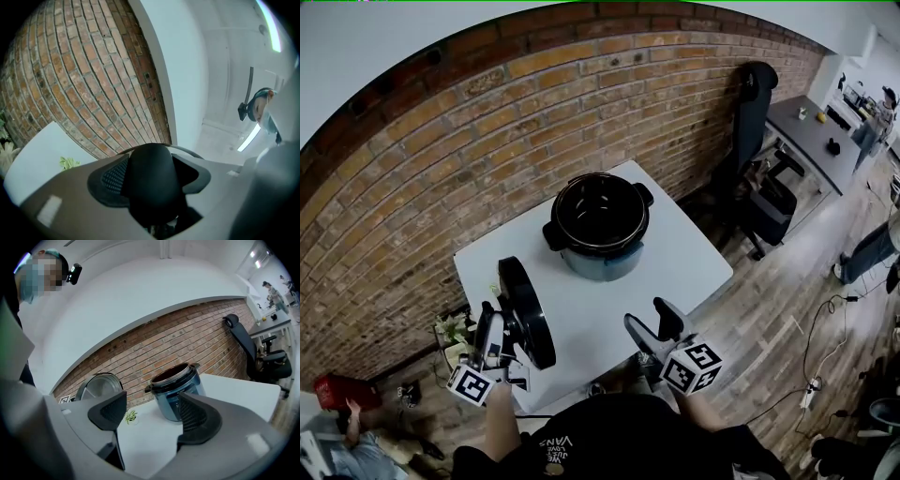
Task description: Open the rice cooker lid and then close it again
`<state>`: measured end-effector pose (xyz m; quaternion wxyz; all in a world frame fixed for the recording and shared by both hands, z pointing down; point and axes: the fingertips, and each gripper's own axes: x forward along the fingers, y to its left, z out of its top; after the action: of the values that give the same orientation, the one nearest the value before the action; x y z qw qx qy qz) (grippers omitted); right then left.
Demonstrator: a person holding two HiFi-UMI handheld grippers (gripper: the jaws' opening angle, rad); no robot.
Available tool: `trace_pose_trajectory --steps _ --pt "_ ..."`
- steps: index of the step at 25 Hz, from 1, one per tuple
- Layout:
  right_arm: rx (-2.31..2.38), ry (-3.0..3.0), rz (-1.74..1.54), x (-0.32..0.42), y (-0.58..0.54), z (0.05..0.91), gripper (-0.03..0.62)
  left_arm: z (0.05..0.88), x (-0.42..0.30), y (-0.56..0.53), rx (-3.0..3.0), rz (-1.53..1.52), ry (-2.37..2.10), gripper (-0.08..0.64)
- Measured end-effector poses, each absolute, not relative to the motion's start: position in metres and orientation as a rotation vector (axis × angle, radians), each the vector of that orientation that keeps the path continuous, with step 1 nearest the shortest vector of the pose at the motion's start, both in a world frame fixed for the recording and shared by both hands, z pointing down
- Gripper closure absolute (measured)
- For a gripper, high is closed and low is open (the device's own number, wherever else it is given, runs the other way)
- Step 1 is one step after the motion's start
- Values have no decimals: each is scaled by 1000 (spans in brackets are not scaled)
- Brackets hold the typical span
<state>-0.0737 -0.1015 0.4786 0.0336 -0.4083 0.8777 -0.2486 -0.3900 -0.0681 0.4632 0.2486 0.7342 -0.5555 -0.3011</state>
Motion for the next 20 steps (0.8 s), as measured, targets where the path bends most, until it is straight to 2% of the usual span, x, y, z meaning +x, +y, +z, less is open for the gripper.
trace_pose_trajectory --steps 13,20 --pt "-1313 2658 -783 -43 -129 479 253 404 -362 -137 2207 -808 -1434 284" --pt "-1353 2629 -792 -9 -153 481 253 371 -345 -210 2352 -601 -1543 284"
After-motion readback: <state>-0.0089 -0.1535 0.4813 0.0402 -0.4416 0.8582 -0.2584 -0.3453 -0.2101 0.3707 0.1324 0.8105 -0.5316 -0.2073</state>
